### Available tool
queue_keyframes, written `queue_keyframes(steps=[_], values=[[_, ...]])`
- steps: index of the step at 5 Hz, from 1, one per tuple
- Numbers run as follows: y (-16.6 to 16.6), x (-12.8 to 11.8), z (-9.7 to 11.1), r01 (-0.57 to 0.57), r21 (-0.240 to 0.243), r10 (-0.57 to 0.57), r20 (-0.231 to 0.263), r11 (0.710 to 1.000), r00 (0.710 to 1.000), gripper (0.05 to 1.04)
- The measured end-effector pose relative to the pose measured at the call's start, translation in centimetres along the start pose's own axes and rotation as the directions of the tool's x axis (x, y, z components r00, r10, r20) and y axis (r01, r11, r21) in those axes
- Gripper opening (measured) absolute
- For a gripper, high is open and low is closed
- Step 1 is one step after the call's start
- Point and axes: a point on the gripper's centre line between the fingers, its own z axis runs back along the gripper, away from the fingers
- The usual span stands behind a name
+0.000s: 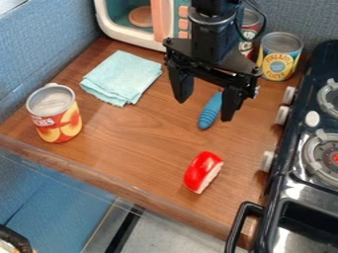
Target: Put the blue spoon in between the can and the red object
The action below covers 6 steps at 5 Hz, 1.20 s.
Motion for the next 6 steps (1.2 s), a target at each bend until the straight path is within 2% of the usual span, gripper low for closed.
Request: queue_keyframes(steps=[1, 2, 3, 5, 6], values=[[-0.1, -0.3, -1.0, -0.004, -0.004, 0.004, -0.036, 1.0, 0.999, 0.999], [1.1, 1.0, -2.5, -0.069, -0.029, 0.068, -0.048, 0.997, 0.997, 0.999], [2.8, 3.5, -3.8, -0.142, -0.038, 0.141, -0.037, 0.989, 0.989, 0.999], [3.7, 6.8, -9.0, -0.25, -0.035, 0.247, -0.077, 0.968, 0.966, 0.999], [3.6, 7.7, -11.3, -0.269, -0.011, 0.267, -0.106, 0.963, 0.958, 0.999]])
